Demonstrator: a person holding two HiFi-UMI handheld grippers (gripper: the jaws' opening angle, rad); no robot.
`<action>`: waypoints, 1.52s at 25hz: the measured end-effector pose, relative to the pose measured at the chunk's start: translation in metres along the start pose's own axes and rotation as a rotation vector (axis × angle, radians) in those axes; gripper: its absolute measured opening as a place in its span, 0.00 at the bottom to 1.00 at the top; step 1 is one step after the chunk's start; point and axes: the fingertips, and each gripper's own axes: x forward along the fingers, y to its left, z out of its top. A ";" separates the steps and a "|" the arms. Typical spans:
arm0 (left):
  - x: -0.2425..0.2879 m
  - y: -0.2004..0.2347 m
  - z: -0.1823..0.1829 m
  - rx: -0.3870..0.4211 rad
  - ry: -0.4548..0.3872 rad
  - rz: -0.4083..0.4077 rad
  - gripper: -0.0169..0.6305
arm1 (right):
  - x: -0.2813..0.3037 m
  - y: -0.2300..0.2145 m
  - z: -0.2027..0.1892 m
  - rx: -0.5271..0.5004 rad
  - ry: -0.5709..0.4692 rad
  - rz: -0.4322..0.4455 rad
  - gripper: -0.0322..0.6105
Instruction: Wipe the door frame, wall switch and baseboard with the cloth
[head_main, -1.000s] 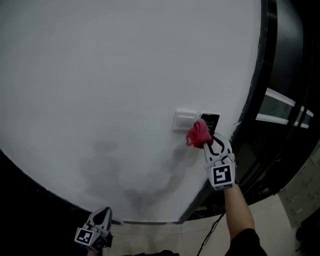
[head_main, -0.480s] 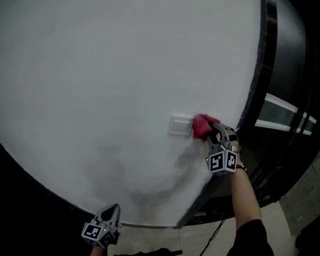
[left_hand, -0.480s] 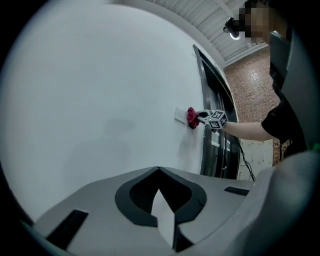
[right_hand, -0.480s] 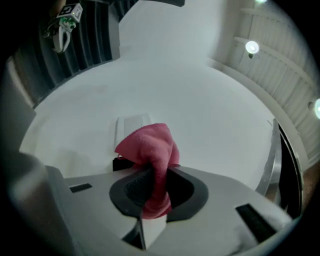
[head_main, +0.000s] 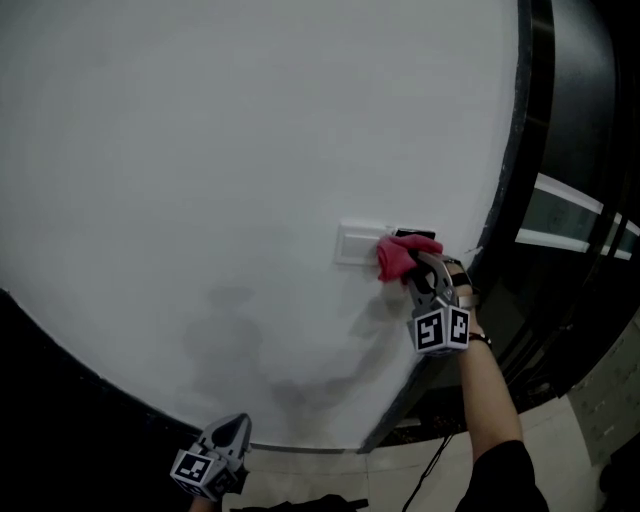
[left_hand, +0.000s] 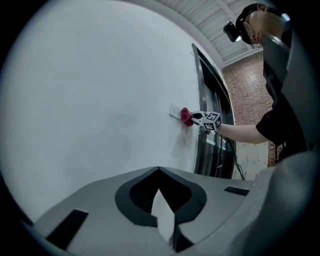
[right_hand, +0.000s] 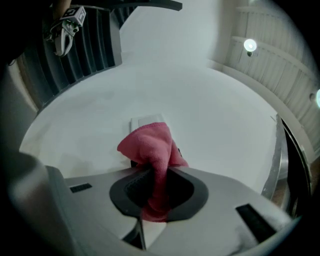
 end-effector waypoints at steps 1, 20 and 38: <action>-0.002 0.001 0.001 0.006 -0.005 0.005 0.01 | -0.001 0.002 0.000 0.007 -0.002 0.003 0.14; -0.015 0.009 -0.011 -0.043 0.009 0.049 0.01 | -0.009 0.040 -0.008 0.057 0.046 0.085 0.14; -0.030 0.025 -0.008 -0.017 0.003 0.089 0.01 | 0.023 -0.029 0.089 0.053 -0.100 -0.035 0.14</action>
